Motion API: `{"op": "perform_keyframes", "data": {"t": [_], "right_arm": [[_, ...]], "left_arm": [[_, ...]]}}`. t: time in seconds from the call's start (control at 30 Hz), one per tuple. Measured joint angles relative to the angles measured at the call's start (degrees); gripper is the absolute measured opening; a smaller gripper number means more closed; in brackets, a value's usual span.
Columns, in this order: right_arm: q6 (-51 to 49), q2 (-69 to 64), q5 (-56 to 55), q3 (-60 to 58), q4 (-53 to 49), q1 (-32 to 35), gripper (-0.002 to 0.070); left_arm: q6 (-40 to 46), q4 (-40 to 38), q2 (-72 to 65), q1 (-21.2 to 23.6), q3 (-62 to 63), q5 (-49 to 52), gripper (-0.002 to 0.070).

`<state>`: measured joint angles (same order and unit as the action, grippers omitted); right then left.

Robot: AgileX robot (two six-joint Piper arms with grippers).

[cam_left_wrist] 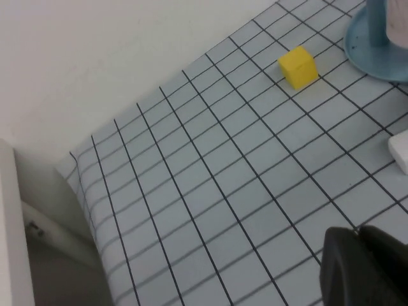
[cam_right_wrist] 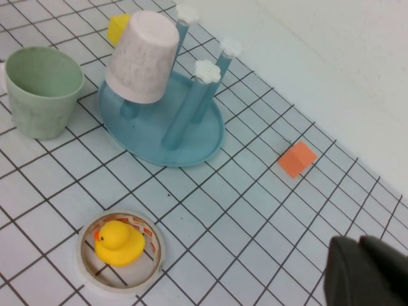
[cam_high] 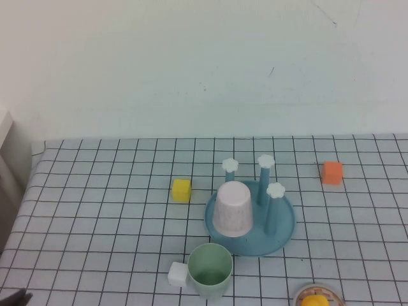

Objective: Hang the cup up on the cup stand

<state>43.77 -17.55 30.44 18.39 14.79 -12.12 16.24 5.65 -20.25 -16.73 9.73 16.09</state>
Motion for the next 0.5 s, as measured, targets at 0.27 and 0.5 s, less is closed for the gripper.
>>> {"op": "perform_keyframes", "data": {"t": [0.27,0.5], "right_arm": [[0.0,0.0,0.0,0.0,0.0,0.0,0.0001],[0.0,0.03,0.46,0.0,0.0,0.0,0.0001]], "left_arm": [[-13.71,0.85,20.14,5.72,-1.05,13.98,0.0],[-17.4,0.96,20.54,11.69,-2.05,13.16,0.0]]}}
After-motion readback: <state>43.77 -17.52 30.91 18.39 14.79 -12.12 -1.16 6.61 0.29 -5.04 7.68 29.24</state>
